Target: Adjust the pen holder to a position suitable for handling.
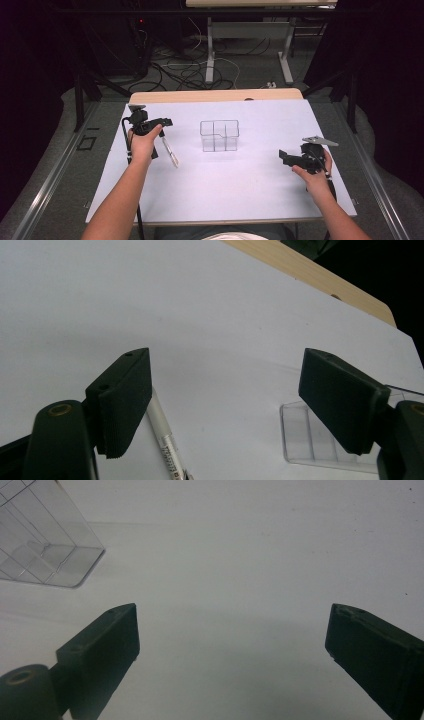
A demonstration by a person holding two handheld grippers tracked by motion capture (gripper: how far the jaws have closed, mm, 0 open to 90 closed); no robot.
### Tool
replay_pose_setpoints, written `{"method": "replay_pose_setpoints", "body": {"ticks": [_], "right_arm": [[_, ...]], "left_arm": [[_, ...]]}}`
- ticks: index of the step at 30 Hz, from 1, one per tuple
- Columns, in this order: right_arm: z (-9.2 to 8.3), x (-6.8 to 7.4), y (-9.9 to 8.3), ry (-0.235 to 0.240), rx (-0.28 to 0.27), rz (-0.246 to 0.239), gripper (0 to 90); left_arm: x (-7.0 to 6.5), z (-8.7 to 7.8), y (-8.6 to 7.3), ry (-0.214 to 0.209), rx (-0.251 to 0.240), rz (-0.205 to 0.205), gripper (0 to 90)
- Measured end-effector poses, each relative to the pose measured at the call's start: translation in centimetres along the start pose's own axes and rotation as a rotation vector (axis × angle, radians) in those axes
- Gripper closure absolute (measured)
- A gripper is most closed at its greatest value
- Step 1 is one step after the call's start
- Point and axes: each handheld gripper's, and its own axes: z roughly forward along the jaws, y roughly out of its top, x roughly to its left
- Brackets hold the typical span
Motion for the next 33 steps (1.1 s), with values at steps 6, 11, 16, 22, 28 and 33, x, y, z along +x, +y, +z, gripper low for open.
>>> {"method": "replay_pose_setpoints", "body": {"ticks": [6, 11, 16, 22, 28, 33], "right_arm": [[0.0, 0.1, -0.1, 0.001, 0.004, -0.01, 6.8], [-0.1, -0.1, 0.0, -0.003, -0.001, -0.005, 6.8], [-0.2, -0.1, 0.1, -0.002, -0.002, 0.0, 6.8], [-0.2, 0.0, 0.1, 0.0, -0.002, -0.003, 6.8], [-0.2, 0.0, 0.1, 0.001, 0.0, -0.002, 6.8], [-0.2, 0.1, 0.0, 0.0, 0.001, -0.006, 6.8]], "left_arm": [[0.3, 0.5, 0.1, 0.038, 0.028, -0.028, 28.4], [0.5, 0.9, 0.1, 0.076, 0.046, -0.036, 32.1], [0.9, 1.4, 0.0, 0.106, 0.056, -0.066, 36.6], [1.5, 2.0, -0.5, 0.113, 0.085, -0.113, 42.1], [1.9, 2.3, -0.8, 0.118, 0.122, -0.147, 46.9], [1.9, 2.5, -1.2, 0.129, 0.128, -0.16, 49.8]]}}
